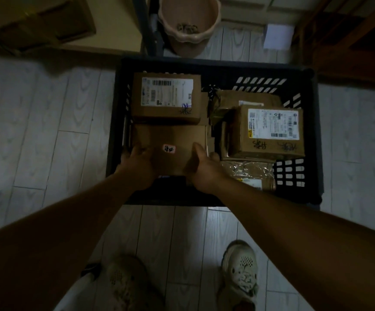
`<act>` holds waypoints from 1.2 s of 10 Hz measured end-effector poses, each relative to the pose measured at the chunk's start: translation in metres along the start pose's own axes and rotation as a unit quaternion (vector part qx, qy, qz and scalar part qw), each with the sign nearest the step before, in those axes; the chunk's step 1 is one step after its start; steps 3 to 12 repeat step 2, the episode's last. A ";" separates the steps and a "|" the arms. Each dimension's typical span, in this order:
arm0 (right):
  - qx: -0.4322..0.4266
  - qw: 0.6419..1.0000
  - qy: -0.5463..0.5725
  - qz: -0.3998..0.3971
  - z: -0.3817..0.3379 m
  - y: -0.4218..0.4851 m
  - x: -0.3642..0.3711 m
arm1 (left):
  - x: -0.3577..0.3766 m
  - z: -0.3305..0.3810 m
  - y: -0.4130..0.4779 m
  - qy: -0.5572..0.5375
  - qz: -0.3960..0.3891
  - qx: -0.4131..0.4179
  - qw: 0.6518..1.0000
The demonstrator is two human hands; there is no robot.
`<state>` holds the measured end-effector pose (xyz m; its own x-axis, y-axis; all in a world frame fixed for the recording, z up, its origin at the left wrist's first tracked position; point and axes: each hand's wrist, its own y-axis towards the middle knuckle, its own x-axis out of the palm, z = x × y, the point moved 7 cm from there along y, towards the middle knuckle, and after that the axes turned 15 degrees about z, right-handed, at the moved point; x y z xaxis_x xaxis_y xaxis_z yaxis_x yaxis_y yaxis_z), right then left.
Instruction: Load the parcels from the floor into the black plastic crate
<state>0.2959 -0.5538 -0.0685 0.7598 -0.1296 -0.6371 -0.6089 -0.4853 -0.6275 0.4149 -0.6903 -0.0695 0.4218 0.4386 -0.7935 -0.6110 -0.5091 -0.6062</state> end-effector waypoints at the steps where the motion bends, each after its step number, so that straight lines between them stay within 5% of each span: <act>1: -0.018 1.000 -0.001 0.003 -0.014 -0.023 -0.039 | -0.054 0.008 -0.031 0.046 0.023 0.029 0.998; 2: -0.036 0.999 -0.014 0.027 -0.031 -0.057 -0.095 | -0.121 0.014 -0.083 0.008 0.036 0.004 0.999; 12: -0.036 0.999 -0.014 0.027 -0.031 -0.057 -0.095 | -0.121 0.014 -0.083 0.008 0.036 0.004 0.999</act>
